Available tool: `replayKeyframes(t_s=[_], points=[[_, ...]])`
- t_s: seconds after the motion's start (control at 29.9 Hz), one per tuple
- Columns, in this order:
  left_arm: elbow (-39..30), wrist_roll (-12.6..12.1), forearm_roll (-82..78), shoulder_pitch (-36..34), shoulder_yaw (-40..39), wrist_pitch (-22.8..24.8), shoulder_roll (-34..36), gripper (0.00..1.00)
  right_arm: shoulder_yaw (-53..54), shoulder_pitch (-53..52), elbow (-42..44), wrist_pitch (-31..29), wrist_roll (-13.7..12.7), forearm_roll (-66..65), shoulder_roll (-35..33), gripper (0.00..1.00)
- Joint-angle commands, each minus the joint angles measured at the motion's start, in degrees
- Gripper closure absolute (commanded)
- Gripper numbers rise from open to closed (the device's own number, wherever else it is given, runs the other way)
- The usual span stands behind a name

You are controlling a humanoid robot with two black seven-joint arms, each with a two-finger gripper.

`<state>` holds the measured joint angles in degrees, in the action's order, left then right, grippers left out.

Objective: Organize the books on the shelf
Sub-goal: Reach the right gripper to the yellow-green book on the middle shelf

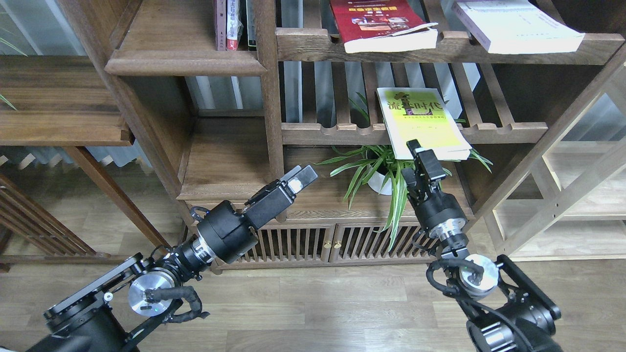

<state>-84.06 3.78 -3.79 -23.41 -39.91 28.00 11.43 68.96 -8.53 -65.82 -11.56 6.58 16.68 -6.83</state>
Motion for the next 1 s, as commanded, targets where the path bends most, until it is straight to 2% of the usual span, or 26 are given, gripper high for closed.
replayKeyframes(t_s=[0.0, 0.47, 0.67, 0.97], points=[[0.0, 0.1, 0.0, 0.3, -0.1, 0.0, 0.0, 0.0, 0.6, -2.5, 1.3, 4.1, 0.2, 1.2, 0.2, 0.0], [0.0, 0.1, -0.1, 3.5, -0.9, 0.0, -0.8, 0.0, 1.0, -8.4, 9.5, 6.1, 0.4, 3.0, 0.2, 0.0], [0.0, 0.2, -0.1, 3.8, -1.1, 0.0, -0.8, 0.0, 1.9, -11.8, 11.4, 10.8, 0.4, 3.0, 0.2, 0.0], [0.0, 0.3, -0.1, 3.9, -1.1, 0.0, -0.9, 0.0, 2.8, -12.1, 13.6, 11.2, 0.4, 3.0, 0.1, 0.04]])
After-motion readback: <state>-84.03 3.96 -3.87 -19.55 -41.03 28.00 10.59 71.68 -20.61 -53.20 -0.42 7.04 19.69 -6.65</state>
